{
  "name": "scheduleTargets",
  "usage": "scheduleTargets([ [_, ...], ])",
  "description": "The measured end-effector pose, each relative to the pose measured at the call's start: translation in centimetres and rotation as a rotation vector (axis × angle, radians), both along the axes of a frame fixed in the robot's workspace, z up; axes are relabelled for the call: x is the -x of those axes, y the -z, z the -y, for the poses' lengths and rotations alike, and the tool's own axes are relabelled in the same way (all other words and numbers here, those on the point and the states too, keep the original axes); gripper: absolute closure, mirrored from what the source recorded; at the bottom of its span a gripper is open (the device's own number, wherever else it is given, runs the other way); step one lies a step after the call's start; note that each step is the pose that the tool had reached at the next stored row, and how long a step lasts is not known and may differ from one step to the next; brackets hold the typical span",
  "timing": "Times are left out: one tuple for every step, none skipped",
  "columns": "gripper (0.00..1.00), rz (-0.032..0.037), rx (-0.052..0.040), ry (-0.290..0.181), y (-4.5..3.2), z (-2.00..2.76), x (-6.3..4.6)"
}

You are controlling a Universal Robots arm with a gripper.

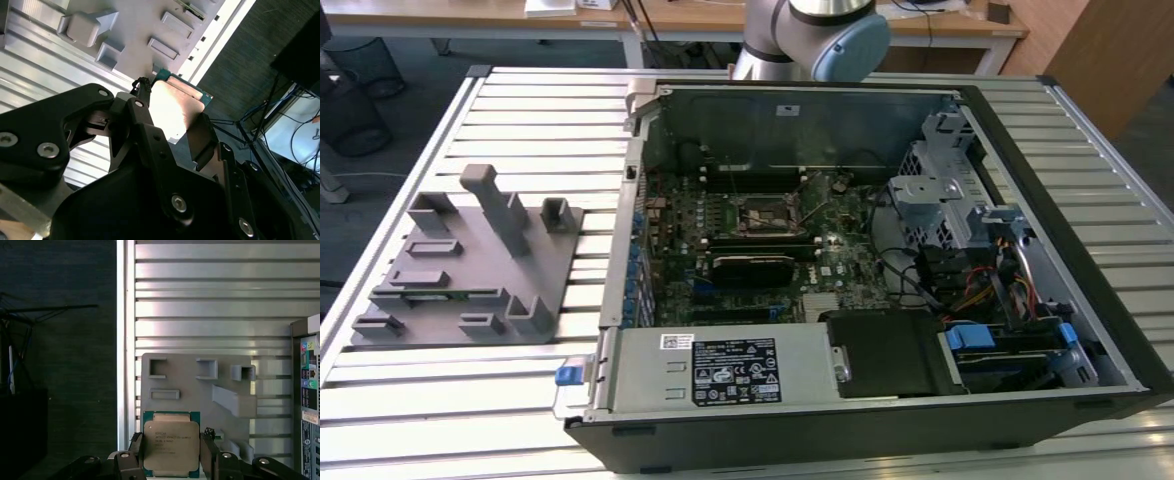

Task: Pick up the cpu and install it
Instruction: 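Pick up the cpu and move it towards the insertion slot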

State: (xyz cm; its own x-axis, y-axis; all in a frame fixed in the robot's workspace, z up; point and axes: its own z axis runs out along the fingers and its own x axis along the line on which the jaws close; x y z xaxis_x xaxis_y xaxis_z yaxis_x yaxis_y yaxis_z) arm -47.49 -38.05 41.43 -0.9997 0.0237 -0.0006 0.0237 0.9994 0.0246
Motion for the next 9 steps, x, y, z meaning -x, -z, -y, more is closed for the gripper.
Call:
scheduleTargets([
  [0.46,-0.0001,0.0001,0.0,-0.22,-0.02,0.0],
  [0.46,0.0,0.0001,0.0,-0.44,-0.04,0.0],
  [0.46,0.0,0.0001,0.0,-0.64,-0.05,0.0],
  [0.46,-0.0001,0.0002,0.0,-0.83,-0.06,0.0],
  [0.46,0.0,0.0002,0.0,-0.9,-0.06,0.0],
  [0.46,0.0002,0.0001,0.0,-0.9,-0.06,0.0],
  [0.46,0.0003,0.0001,0.0,-0.91,-0.06,0.0],
  [0.46,0.0001,0.0001,0.0,-0.94,-0.06,0.0],
  [0.46,0.0,0.0002,0.0,-0.95,-0.06,0.0],
])
